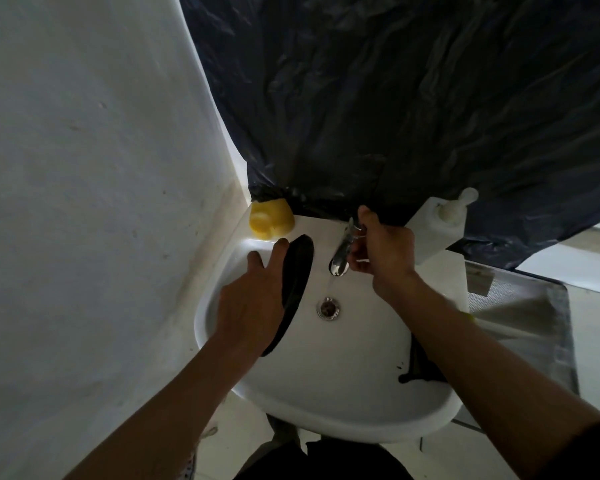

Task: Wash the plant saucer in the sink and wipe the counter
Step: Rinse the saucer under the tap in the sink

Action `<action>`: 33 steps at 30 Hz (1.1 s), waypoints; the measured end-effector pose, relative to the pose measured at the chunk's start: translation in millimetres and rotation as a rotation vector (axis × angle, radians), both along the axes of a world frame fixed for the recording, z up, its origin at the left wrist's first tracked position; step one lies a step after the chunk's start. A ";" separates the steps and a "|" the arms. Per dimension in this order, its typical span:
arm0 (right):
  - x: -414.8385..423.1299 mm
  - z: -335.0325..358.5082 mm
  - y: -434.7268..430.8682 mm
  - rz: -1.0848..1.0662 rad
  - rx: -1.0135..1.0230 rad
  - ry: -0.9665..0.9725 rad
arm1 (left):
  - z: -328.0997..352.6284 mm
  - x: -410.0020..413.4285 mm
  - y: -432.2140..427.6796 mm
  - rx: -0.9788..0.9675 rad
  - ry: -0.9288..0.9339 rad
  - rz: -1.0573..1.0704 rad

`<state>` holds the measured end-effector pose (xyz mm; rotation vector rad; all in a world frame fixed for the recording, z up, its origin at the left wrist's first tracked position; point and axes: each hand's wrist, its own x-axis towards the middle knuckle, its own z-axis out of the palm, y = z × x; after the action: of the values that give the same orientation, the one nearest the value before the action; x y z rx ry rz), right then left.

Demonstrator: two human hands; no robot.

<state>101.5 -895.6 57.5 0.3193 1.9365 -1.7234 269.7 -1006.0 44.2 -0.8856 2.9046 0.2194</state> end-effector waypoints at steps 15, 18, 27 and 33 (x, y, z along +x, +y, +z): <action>6.8 -13.9 -2.7 -0.032 0.064 0.058 | -2.5 4.0 -2.3 0.026 0.041 -0.006; 12.5 -15.1 -0.8 -0.014 0.048 0.069 | -5.6 3.2 -4.4 0.029 0.032 -0.010; 26.3 -31.7 12.1 0.126 0.121 0.175 | 3.0 1.7 -6.6 0.074 0.018 0.005; 27.6 -35.1 17.0 0.201 0.105 0.223 | 3.4 -0.4 -9.8 0.122 0.039 0.026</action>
<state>129.0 -878.6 22.3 -0.0336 2.1409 -1.5851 269.3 -1015.8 47.6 -0.9093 2.8794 0.4161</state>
